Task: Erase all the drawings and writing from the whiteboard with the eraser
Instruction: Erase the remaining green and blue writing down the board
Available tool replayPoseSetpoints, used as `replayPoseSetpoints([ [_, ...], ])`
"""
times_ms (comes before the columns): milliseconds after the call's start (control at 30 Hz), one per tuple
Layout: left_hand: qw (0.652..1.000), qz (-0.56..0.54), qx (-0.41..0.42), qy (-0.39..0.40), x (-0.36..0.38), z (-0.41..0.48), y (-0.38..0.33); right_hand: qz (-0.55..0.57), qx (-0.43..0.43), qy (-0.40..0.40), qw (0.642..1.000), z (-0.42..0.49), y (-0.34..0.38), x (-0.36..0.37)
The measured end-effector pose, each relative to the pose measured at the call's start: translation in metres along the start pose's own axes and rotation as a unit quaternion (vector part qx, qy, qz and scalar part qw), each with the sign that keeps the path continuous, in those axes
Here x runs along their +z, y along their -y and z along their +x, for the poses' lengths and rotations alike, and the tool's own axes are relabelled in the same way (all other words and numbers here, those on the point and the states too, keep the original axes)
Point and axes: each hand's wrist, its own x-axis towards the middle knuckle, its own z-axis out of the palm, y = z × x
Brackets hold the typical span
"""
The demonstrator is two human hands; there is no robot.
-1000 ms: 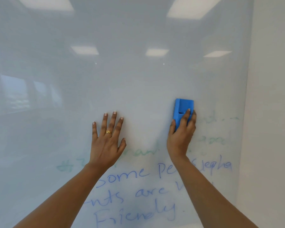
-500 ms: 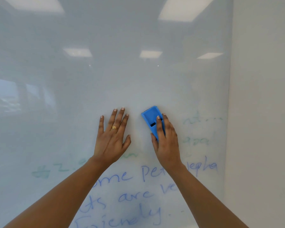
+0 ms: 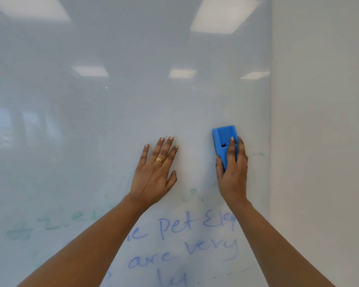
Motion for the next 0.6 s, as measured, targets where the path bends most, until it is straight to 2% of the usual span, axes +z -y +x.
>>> replayPoseSetpoints([
  [200, 1.000, -0.013, 0.001, -0.014, 0.011, 0.006, -0.017, 0.006, 0.130, -0.048, 0.990, 0.016, -0.056, -0.018],
  [333, 1.000, -0.008, 0.009, -0.026, 0.014, 0.005, -0.015, 0.013, 0.204, -0.043, 0.978, 0.008, -0.077, -0.030],
  [500, 0.999, -0.009, 0.010, -0.033, 0.016, 0.006, -0.016, 0.025, 0.221, -0.050, 0.974, -0.003, -0.073, -0.026],
  [600, 0.999, -0.008, 0.009, -0.032, 0.015, 0.007, -0.017, 0.041, 0.195, -0.048, 0.979, -0.015, -0.061, -0.017],
])
